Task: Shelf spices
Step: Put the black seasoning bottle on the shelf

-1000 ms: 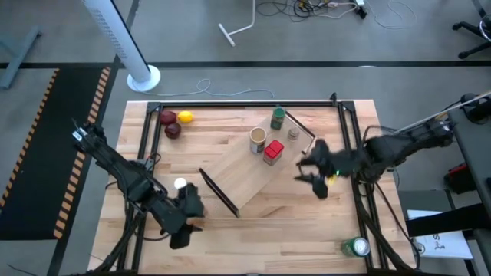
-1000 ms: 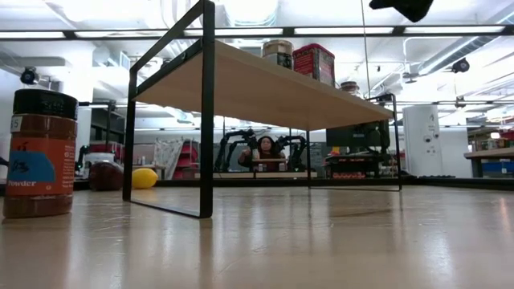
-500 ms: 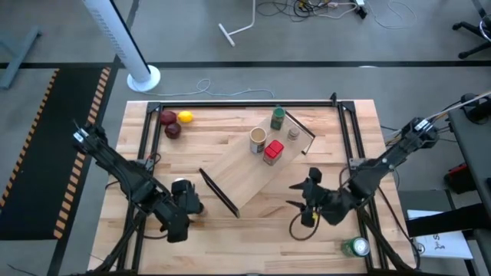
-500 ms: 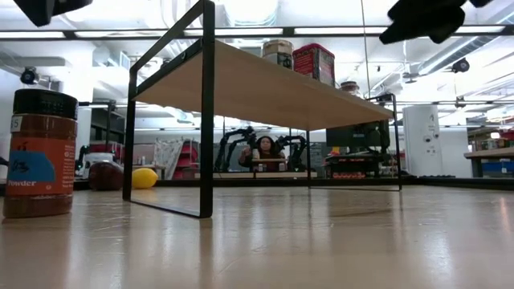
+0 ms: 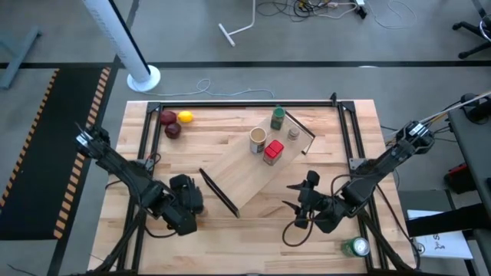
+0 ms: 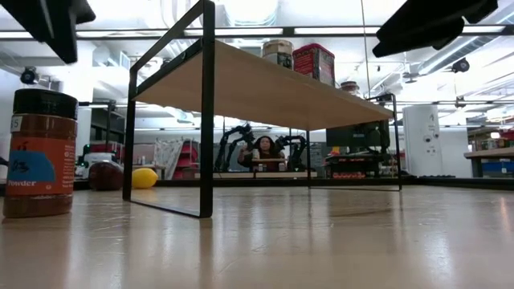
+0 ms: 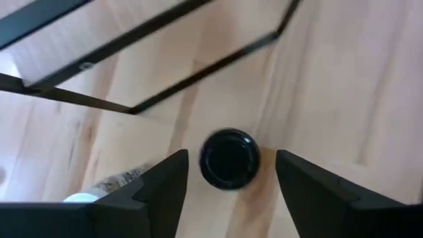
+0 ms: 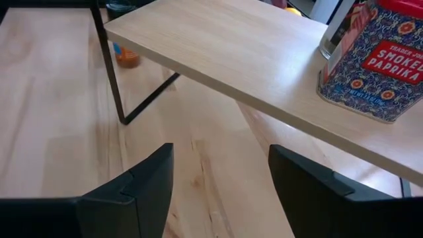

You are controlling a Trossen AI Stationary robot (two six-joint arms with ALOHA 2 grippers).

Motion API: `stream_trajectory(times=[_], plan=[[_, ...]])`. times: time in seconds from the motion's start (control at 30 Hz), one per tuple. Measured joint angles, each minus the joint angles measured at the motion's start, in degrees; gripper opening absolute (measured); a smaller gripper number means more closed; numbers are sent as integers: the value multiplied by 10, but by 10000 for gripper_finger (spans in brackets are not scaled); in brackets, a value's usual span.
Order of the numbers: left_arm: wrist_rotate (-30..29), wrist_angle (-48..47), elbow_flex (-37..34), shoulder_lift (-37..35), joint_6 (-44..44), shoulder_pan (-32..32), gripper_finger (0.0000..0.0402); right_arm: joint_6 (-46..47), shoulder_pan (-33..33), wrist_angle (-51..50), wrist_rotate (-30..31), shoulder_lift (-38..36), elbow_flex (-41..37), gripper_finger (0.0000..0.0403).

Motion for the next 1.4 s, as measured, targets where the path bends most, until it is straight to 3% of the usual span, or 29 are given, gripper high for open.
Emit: stream_trajectory(times=[0.43, 0.7, 1.07, 1.4], plan=[[12, 1, -4, 59, 1, 9, 317, 0, 0, -1, -1, -1, 0, 206], [27, 7, -4, 96, 42, 9, 335, 0, 0, -1, -1, -1, 0, 214], [27, 11, -4, 140, 62, 11, 295, 0, 0, -1, -1, -1, 0, 204], [30, 22, -4, 141, 62, 15, 189, 0, 0, -1, -1, -1, 0, 210]])
